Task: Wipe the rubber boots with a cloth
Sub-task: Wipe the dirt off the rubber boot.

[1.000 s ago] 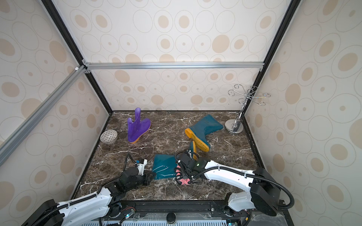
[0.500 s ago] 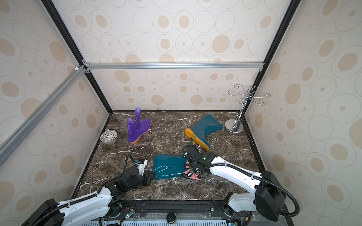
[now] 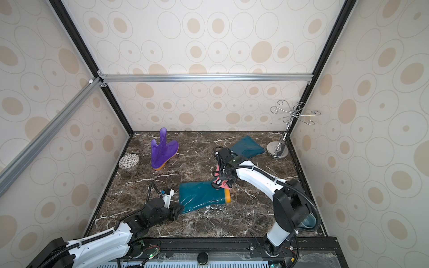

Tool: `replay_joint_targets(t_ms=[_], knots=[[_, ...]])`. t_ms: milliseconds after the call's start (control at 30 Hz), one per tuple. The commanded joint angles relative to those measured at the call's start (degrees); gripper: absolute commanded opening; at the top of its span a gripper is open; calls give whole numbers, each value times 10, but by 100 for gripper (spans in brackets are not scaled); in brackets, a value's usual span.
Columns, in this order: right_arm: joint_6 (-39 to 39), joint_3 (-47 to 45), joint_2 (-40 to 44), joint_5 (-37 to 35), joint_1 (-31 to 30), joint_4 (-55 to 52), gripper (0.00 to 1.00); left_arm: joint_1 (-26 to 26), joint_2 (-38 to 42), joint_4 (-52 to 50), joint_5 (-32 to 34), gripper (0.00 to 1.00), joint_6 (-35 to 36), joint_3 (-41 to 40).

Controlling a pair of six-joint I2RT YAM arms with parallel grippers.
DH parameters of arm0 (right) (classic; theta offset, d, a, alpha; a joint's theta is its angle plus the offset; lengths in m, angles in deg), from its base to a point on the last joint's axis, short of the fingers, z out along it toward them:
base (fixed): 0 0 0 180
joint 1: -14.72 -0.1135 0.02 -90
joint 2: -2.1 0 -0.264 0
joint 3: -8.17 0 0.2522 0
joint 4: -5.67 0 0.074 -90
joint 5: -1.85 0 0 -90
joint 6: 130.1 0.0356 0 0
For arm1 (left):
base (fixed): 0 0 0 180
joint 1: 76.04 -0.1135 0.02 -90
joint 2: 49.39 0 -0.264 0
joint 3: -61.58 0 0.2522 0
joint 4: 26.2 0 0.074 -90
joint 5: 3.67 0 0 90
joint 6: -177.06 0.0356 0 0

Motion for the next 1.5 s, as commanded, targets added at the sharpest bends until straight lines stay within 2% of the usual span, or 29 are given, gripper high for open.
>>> replay_joint_targets(t_ms=[0, 100, 267, 433, 533, 600, 733, 867, 1000, 1133, 1233, 1400, 1467], knots=[[-3, 41, -47, -44, 8, 0, 0, -9, 1, -34, 21, 0, 7, 4], [-4, 74, -72, -55, 8, -1, 0, -9, -1, -33, 21, 0, 7, 5], [-4, 115, -68, -55, 6, 0, 0, -9, -1, -34, 18, 0, 7, 4], [1, 115, -32, -15, 2, 37, 0, -8, -2, -28, 12, 0, 7, 0], [-8, 87, -16, 5, -2, 101, 0, -9, -3, -24, 7, 0, 5, -3], [-17, 94, -37, 6, -2, 113, 0, -8, -1, -24, 6, 0, 6, -3], [-22, 181, -129, -6, 12, 52, 0, -9, -1, -26, 7, 0, 7, -3], [-33, 239, -187, -7, 18, 43, 0, -9, 1, -27, 4, 0, 5, -3], [-44, 245, -215, -18, 18, 84, 0, -8, 11, -38, 9, 0, 6, -2], [-49, 256, -240, -7, 11, 66, 0, -9, 17, -41, 11, 0, 2, -5], [-58, 217, -218, -12, -3, 101, 0, -8, 22, -37, 11, 0, -2, -9], [-66, 154, -120, -6, -22, 177, 0, -9, 15, -34, 11, 0, 0, -7], [-77, 143, -89, -31, -44, 186, 0, -8, 12, -34, 11, 0, 1, -5]])
